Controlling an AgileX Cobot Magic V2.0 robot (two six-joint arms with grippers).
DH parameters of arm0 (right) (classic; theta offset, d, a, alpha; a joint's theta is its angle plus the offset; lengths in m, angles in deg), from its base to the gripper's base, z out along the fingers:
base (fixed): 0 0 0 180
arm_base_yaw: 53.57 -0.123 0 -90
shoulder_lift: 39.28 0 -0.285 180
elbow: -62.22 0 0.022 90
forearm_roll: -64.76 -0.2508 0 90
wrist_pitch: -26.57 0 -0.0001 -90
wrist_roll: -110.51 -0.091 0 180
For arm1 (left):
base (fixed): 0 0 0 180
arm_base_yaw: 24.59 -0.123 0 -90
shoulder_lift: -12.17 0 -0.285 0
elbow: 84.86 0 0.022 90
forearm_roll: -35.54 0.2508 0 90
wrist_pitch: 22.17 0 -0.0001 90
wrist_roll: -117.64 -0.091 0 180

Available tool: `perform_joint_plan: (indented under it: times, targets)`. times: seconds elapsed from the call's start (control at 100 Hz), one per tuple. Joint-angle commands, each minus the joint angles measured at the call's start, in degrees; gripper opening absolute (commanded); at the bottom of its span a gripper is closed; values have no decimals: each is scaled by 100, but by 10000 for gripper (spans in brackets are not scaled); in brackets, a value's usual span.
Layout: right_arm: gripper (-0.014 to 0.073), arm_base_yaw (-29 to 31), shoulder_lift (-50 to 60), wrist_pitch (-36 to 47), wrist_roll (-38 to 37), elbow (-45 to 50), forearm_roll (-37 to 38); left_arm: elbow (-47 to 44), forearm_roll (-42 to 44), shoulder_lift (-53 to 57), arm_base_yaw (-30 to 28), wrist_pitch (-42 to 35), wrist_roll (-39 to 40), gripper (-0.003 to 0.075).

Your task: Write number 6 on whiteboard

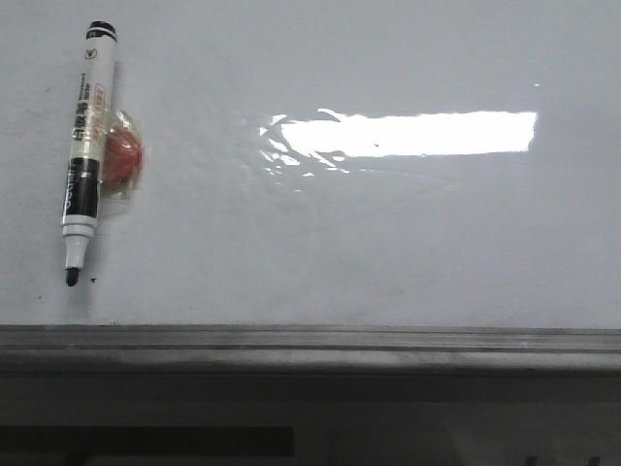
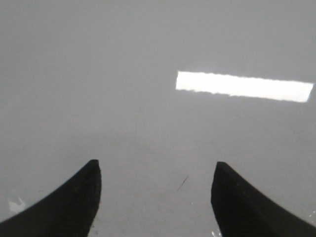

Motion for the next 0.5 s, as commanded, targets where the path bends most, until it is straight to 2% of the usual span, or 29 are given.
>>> perform_joint_plan:
  times: [0.0, 0.13, 0.25, 0.49]
  targets:
    - [-64, 15, -100, 358, 60, -199, -36, 126, -182, -117, -10, -632, -87, 483]
    - [-64, 15, -100, 358, 60, -199, -36, 126, -207, -159, 44, -693, -273, 483]
    - [-64, 15, -100, 358, 60, -199, -36, 126, -334, -301, 354, -767, -376, 483]
    - [-64, 15, -100, 358, 60, -199, -36, 126, -362, -842, 1671, -971, -655, 483]
